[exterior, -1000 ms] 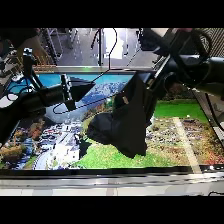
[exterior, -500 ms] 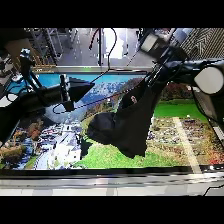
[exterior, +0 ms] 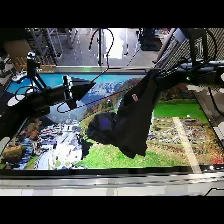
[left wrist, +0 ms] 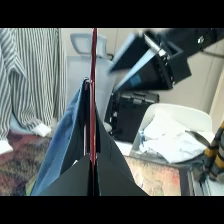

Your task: Fold the clothes and pants, and hang the long-sleeved shirts on hangers.

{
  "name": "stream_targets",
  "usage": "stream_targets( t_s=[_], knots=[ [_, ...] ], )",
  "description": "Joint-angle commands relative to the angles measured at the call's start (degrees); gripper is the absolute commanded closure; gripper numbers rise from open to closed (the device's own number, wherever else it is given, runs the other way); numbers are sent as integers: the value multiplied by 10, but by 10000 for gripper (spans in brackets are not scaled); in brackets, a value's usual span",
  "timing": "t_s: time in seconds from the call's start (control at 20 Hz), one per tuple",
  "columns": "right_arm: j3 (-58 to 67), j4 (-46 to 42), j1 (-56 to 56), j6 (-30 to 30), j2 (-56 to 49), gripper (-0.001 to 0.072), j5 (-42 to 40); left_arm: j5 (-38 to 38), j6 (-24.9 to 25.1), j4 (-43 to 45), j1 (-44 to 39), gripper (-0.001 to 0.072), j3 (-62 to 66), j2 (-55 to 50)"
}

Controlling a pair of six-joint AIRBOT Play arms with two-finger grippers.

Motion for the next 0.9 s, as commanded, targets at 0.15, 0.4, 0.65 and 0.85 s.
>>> stream_targets(
  t_s=[0.15, 0.4, 0.65, 0.85],
  knots=[
    [-46, 18, -2, 184, -33, 192, -66, -1, 11, -14, 0, 698, 0, -3],
    [-44, 18, 8, 184, -37, 695, -111, 0, 9, -12, 0, 697, 0, -3],
    [-40, 18, 57, 182, -5, 696, -61, 5, -52, 37, 0, 696, 0, -9],
    [-36, 19, 110, 143, -5, 696, -29, 7, -71, 57, -7, 696, 0, -13]
  ],
)
